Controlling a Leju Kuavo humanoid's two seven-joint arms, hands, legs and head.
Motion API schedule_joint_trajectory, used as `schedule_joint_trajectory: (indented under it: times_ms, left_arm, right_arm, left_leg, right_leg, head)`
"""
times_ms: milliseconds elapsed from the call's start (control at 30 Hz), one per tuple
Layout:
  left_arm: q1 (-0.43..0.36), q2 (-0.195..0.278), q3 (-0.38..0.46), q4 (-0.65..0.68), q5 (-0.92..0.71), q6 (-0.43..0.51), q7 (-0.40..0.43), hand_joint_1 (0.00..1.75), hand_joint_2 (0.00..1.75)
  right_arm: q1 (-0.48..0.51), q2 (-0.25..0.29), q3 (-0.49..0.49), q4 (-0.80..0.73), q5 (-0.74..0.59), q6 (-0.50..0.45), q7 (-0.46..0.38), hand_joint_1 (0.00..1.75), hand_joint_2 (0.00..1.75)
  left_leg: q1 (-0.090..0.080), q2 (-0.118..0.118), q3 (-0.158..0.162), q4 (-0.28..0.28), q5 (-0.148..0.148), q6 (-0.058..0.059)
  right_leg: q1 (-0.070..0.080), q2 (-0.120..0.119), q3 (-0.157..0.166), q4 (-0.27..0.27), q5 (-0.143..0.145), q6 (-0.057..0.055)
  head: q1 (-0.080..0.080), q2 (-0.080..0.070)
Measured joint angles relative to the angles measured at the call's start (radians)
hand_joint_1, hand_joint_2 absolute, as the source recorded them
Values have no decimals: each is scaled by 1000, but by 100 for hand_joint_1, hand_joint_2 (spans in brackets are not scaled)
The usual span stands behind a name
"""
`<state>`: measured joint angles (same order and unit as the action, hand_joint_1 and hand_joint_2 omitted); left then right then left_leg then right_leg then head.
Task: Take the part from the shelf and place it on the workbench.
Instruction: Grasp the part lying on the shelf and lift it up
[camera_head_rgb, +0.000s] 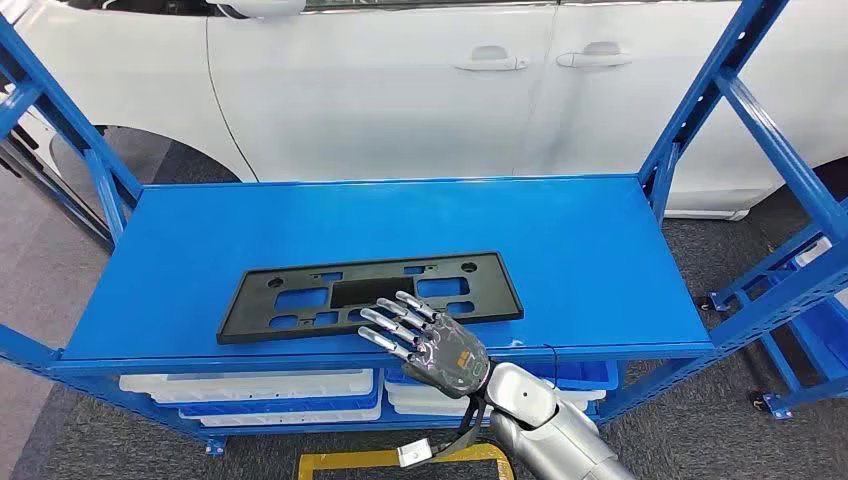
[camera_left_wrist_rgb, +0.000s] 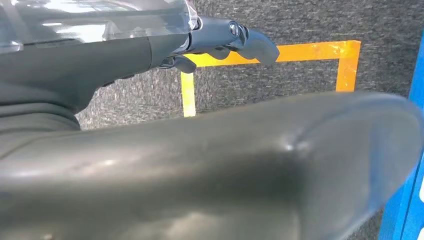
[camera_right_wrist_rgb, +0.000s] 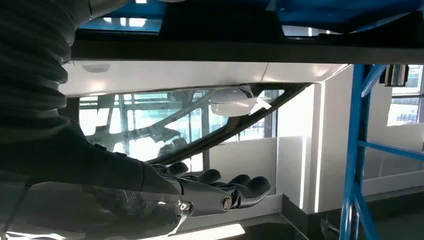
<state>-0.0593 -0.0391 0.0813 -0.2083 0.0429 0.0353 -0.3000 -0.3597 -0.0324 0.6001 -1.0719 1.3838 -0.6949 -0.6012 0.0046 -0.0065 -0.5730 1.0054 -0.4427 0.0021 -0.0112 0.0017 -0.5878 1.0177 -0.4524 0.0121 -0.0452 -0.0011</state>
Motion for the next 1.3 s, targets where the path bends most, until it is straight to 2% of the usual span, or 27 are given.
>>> schedule_joint_trajectory:
  times_ms: [67, 133, 167, 233, 300, 333, 367, 400, 467, 500, 533, 633, 667, 700, 733, 800, 833, 867, 900, 967, 1033, 1133, 1200, 1233, 1300]
  left_arm:
    - [0, 0, 0, 0, -1, 0, 0, 0, 0]
    - [0, 1, 0, 0, -2, 0, 0, 0, 0]
    - [0, 1, 0, 0, -2, 0, 0, 0, 0]
    - [-1, 1, 0, 0, -3, 0, 0, 0, 0]
    - [1, 1, 0, 0, -4, 0, -1, 0, 0]
    - [2, 1, 0, 0, -5, 0, -1, 0, 0]
    - [3, 1, 0, 0, -6, 0, -1, 0, 0]
    - [3, 1, 0, 0, -7, 1, -1, 0, 0]
    - [0, 1, 0, 0, -10, 2, -1, 0, 0]
    - [-3, 1, 0, 0, -12, 3, -2, 0, 0]
    - [-6, 1, 0, 0, -14, 4, -2, 0, 0]
    - [-11, 1, 0, 0, -21, 6, 0, 0, 0]
    - [-11, 1, 0, 0, -23, 7, 0, 0, 0]
    - [-13, 1, 0, 0, -24, 8, 1, 0, 0]
    - [-14, 1, 0, 0, -25, 9, 2, 0, 0]
    - [-16, 1, 0, 0, -25, 11, 3, 0, 0]
    - [-16, 1, 0, 0, -25, 11, 4, 0, 0]
    - [-15, 1, 0, 0, -26, 11, 4, 0, 0]
    - [-15, 1, 0, 0, -27, 11, 4, 0, 0]
    - [-16, 0, 0, 0, -30, 10, 4, 0, 0]
    - [-18, 0, 0, 0, -34, 7, 3, 0, 0]
    - [-20, 0, 0, 0, -41, 4, 3, 0, 0]
    - [-21, 0, 0, 0, -44, 3, 4, 0, 0]
    - [-22, 0, 0, 0, -44, 3, 4, 0, 0]
    - [-23, 0, 0, 0, -44, 2, 5, 0, 0]
  right_arm:
    - [1, 0, 0, 1, 0, 0, 0, 0, 175]
    - [1, 2, 0, 3, 1, -1, 1, 0, 175]
    - [1, 3, 0, 3, 1, -1, 2, 0, 175]
    - [0, 7, 0, 3, 6, -2, 7, 0, 175]
    - [3, 10, -1, 3, 21, -2, 22, 0, 175]
    - [6, 12, -1, 3, 31, -2, 33, 0, 175]
    - [7, 13, -1, 3, 39, -2, 43, 0, 175]
    - [8, 16, 0, 3, 47, -2, 54, 0, 175]
    - [4, 26, 0, 4, 62, -2, 79, 0, 175]
    - [-1, 34, 0, 5, 71, -2, 94, 0, 175]
    - [-8, 43, 1, 8, 81, -2, 112, 0, 175]
    - [-34, 71, 17, 27, 109, -2, 166, 0, 175]
    - [-43, 78, 25, 35, 115, -2, 180, 0, 175]
    - [-54, 85, 35, 44, 121, -2, 192, 0, 175]
    - [-65, 91, 46, 54, 125, -2, 204, 0, 175]
    - [-80, 98, 65, 75, 134, -2, 220, 0, 175]
    - [-84, 100, 74, 85, 138, -2, 228, 0, 175]
    - [-87, 102, 82, 94, 142, -2, 237, 0, 175]
    - [-93, 105, 91, 102, 146, -2, 249, 0, 175]
    - [-116, 112, 114, 121, 155, -2, 284, 0, 175]
    - [-146, 122, 139, 142, 163, -2, 319, 0, 175]
    - [-179, 136, 171, 176, 168, -2, 355, 0, 175]
    - [-202, 146, 191, 197, 173, -2, 368, 0, 175]
    - [-214, 151, 201, 208, 175, -2, 373, 0, 175]
    - [-231, 158, 223, 231, 179, -2, 381, 0, 175]
  left_leg:
    - [1, 0, 0, -1, 1, -5]
    - [4, 0, 2, -2, -1, -17]
    - [6, 1, -2, 10, -12, -23]
    - [9, 1, -39, 94, -63, -31]
    - [10, 1, -104, 233, -124, -37]
    - [10, 2, -126, 277, -134, -38]
    - [10, 1, -130, 285, -124, -37]
    - [10, 1, -114, 252, -97, -34]
    - [6, 1, -48, 114, -30, -22]
    - [4, 1, -19, 53, -10, -16]
    - [1, 1, -2, 14, -1, -10]
    - [1, 1, 5, -8, 2, 2]
    - [3, 2, 6, -12, 5, 7]
    - [6, 2, 7, -16, 8, 12]
    - [7, 3, 7, -18, 10, 15]
    - [6, 4, 5, -17, 11, 17]
    - [6, 3, 4, -17, 11, 17]
    - [6, 2, 4, -15, 10, 17]
    - [6, 1, 4, -13, 9, 16]
    - [6, 0, 4, -7, 5, 10]
    - [2, 1, -1, 3, -1, 0]
    - [2, 1, -5, 5, -2, -16]
    - [5, 1, -16, 31, -23, -27]
    - [6, 1, -35, 74, -48, -31]
    - [8, 1, -96, 207, -109, -38]
  right_leg:
    - [2, 1, -2, 1, 0, -6]
    - [2, 2, -1, -4, 4, -20]
    - [0, 1, 1, -8, 6, -26]
    - [-2, -1, 5, -14, 10, -35]
    - [0, -2, 4, -14, 10, -39]
    - [2, -2, 4, -14, 10, -40]
    - [4, -2, 5, -14, 10, -40]
    - [6, -1, 6, -14, 9, -40]
    - [10, 0, 9, -13, 8, -38]
    - [12, 1, 8, -12, 7, -36]
    - [14, 1, 6, -11, 7, -32]
    - [13, 1, 1, -9, 8, -16]
    - [13, 1, -3, 2, -1, -11]
    - [12, 1, -15, 31, -21, -6]
    - [11, 1, -38, 82, -51, -2]
    - [7, 0, -100, 217, -114, 3]
    - [5, 0, -123, 264, -127, 6]
    - [4, 0, -129, 275, -120, 7]
    - [2, 0, -118, 250, -96, 8]
    - [-1, -1, -55, 117, -30, 5]
    - [0, 0, -13, 23, 0, -3]
    - [5, 1, -11, 8, 2, -22]
    - [2, 0, -9, 2, 6, -34]
    - [1, -1, -8, 0, 7, -39]
    - [2, -1, -8, 0, 7, -44]
  head:
    - [0, 0]
    - [0, 0]
    - [0, 0]
    - [0, 0]
    - [0, 0]
    - [0, 0]
    - [0, 0]
    - [0, 0]
    - [0, 0]
    - [0, 0]
    - [0, 0]
    - [0, 0]
    - [0, 0]
    - [0, 0]
    - [0, 0]
    - [0, 0]
    - [0, 0]
    - [0, 0]
    - [0, 0]
    - [0, 0]
    - [0, 0]
    - [0, 0]
    - [0, 0]
    - [0, 0]
    - [0, 0]
